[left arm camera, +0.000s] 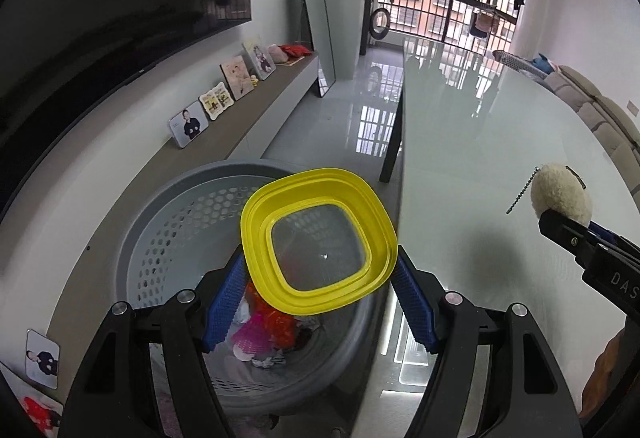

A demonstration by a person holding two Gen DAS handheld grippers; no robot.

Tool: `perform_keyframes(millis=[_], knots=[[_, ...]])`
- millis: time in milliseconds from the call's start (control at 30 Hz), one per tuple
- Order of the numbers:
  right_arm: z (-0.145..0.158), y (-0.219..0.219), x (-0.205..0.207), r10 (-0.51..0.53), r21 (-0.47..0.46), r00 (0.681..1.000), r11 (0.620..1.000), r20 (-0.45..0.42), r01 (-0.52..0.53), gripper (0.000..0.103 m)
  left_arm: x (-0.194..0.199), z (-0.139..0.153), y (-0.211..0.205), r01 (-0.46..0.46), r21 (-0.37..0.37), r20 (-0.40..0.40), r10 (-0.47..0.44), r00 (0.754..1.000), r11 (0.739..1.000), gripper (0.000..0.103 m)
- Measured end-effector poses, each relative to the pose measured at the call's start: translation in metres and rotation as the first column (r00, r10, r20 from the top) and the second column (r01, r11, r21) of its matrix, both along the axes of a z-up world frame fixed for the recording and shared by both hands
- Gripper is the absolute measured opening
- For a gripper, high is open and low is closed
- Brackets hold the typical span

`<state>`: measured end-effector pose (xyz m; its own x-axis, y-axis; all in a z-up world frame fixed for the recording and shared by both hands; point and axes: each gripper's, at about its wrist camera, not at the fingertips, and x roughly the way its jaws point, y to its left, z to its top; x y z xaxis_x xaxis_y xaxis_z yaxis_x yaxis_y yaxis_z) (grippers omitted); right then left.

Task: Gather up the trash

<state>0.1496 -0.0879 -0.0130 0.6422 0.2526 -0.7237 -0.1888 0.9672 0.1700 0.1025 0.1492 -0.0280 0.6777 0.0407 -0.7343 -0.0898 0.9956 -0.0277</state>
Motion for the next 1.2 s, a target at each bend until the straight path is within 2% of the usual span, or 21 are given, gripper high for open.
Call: perform_keyframes(millis=[367,667,800,900,967,1000,1200], knots=[[-0.011,0.105,0.009,0.196,-0.073,0.981,0.978,-0.002,-0.195,0.060,-0.008,-0.013,0.077,-0.137,0.014,-0.037,0.137,0.990,0.990,0.068],[-0.024,0.168,0.016,0.331,-0.119,0.943,0.936,-0.018,-0.331,0.060,-0.009,-0.023,0.105,-0.187,0.025,-0.052,0.188,0.981,0.982,0.069],[-0.029,0.177,0.017,0.362,-0.134,0.932,0.923,-0.018,-0.361,0.060,-0.010,-0.024,0.110,-0.192,0.029,-0.050,0.193,0.980,0.981,0.070],[-0.030,0.175,0.017,0.363,-0.125,0.932,0.924,-0.014,-0.362,0.063,-0.013,-0.026,0.111,-0.200,0.032,-0.051,0.202,0.978,0.979,0.071],[-0.029,0.172,0.017,0.362,-0.113,0.932,0.926,-0.008,-0.360,0.068,-0.013,-0.025,0.111,-0.206,0.031,-0.054,0.207,0.977,0.978,0.076],[-0.029,0.171,0.016,0.361,-0.110,0.933,0.927,-0.005,-0.359,0.068,-0.013,-0.026,0.112,-0.210,0.032,-0.056,0.212,0.976,0.977,0.079],[-0.031,0.166,0.013,0.357,-0.094,0.934,0.929,-0.014,-0.357,0.069,-0.018,-0.023,0.111,-0.226,0.041,-0.056,0.228,0.972,0.973,0.080]])
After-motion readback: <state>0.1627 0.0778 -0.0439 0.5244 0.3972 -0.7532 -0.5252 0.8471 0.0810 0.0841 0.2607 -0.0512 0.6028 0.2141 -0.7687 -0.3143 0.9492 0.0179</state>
